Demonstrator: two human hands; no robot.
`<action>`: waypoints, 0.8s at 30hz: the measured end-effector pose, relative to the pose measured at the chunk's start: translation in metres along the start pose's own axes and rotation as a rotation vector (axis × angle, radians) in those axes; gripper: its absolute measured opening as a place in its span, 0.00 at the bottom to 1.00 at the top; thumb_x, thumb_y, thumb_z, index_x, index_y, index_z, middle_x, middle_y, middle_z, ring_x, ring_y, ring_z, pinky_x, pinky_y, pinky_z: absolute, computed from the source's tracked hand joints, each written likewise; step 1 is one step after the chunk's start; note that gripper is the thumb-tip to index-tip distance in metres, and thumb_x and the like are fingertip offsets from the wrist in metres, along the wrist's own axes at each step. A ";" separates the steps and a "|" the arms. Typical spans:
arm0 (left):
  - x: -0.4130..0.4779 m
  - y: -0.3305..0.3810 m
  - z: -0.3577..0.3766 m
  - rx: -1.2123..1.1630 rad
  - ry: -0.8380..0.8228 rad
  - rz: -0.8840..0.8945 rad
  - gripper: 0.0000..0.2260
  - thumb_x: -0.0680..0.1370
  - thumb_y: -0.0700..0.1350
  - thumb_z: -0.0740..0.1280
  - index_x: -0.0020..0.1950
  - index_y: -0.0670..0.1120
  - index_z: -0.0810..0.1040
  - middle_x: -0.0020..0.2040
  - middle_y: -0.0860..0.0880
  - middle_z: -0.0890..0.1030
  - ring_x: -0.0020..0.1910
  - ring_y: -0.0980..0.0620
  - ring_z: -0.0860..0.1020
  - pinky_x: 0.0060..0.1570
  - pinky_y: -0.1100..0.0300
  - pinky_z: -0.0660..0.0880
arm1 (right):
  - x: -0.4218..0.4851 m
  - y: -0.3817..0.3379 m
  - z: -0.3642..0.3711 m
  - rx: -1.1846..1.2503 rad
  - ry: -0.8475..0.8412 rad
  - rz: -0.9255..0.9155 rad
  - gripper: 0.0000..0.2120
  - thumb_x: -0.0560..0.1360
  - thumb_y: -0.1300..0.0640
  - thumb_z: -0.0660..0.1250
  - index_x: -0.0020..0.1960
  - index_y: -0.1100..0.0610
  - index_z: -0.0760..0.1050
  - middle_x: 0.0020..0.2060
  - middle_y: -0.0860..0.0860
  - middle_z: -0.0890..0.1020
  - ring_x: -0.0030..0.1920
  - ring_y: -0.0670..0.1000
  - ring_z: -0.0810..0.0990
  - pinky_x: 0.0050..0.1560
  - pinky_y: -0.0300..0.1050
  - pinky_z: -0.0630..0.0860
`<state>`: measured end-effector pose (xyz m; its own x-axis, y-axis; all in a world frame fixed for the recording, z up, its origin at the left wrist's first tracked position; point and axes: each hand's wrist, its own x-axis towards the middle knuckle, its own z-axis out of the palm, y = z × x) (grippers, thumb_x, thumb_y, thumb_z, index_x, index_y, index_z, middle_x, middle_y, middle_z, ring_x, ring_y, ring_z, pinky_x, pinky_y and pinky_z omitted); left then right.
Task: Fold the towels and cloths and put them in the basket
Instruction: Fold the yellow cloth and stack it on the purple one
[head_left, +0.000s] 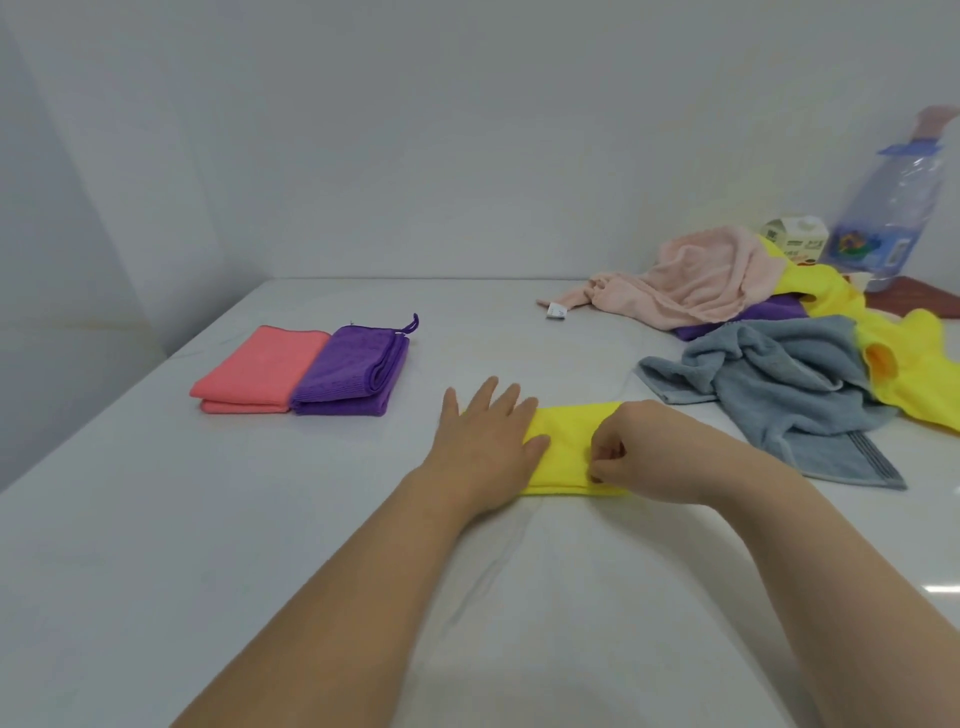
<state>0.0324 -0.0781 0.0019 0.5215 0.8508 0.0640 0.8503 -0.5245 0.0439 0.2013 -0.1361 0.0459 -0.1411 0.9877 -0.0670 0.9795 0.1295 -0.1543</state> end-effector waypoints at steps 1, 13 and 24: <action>-0.002 0.001 0.003 0.005 -0.035 -0.006 0.25 0.82 0.56 0.46 0.78 0.49 0.50 0.79 0.51 0.49 0.77 0.49 0.43 0.72 0.40 0.43 | 0.001 -0.002 0.001 -0.012 0.022 0.042 0.13 0.72 0.56 0.63 0.29 0.51 0.68 0.30 0.46 0.72 0.32 0.47 0.71 0.31 0.39 0.65; -0.005 -0.005 0.010 -0.118 -0.046 -0.107 0.32 0.80 0.61 0.47 0.78 0.48 0.40 0.78 0.52 0.40 0.76 0.50 0.37 0.72 0.41 0.40 | 0.031 -0.007 0.047 -0.115 0.088 0.158 0.24 0.82 0.47 0.46 0.76 0.52 0.53 0.76 0.49 0.57 0.75 0.53 0.55 0.72 0.57 0.51; -0.002 -0.035 0.004 -0.384 -0.014 -0.186 0.28 0.80 0.55 0.59 0.77 0.48 0.55 0.74 0.49 0.63 0.73 0.48 0.59 0.72 0.48 0.54 | 0.031 0.026 0.041 0.356 0.201 0.290 0.23 0.81 0.46 0.51 0.70 0.57 0.67 0.68 0.55 0.71 0.69 0.55 0.67 0.69 0.53 0.61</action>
<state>0.0021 -0.0614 -0.0037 0.3649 0.9310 0.0067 0.8432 -0.3336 0.4215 0.2167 -0.1053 -0.0011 0.1940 0.9806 0.0287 0.8596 -0.1558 -0.4866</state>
